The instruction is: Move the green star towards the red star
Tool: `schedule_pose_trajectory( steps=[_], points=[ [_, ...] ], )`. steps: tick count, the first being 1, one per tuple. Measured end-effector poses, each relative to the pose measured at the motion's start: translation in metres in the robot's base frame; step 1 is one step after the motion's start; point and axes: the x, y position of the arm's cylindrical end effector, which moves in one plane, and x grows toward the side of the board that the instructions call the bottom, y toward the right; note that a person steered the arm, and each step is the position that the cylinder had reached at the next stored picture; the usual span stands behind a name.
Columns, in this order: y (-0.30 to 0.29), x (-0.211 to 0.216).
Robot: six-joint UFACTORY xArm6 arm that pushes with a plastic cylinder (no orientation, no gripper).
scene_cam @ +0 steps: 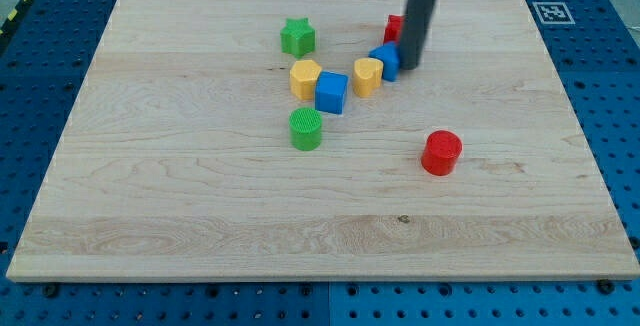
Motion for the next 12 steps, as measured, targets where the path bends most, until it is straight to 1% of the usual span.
schedule_pose_trajectory(
  steps=[1,2,3,4,5,7,9,10,12],
  points=[
    [-0.048,0.0],
    [-0.065,-0.002],
    [-0.065,-0.026],
    [-0.063,-0.058],
    [-0.063,-0.073],
    [-0.068,-0.076],
    [-0.173,-0.075],
    [-0.18,-0.069],
    [-0.143,-0.046]
  ],
)
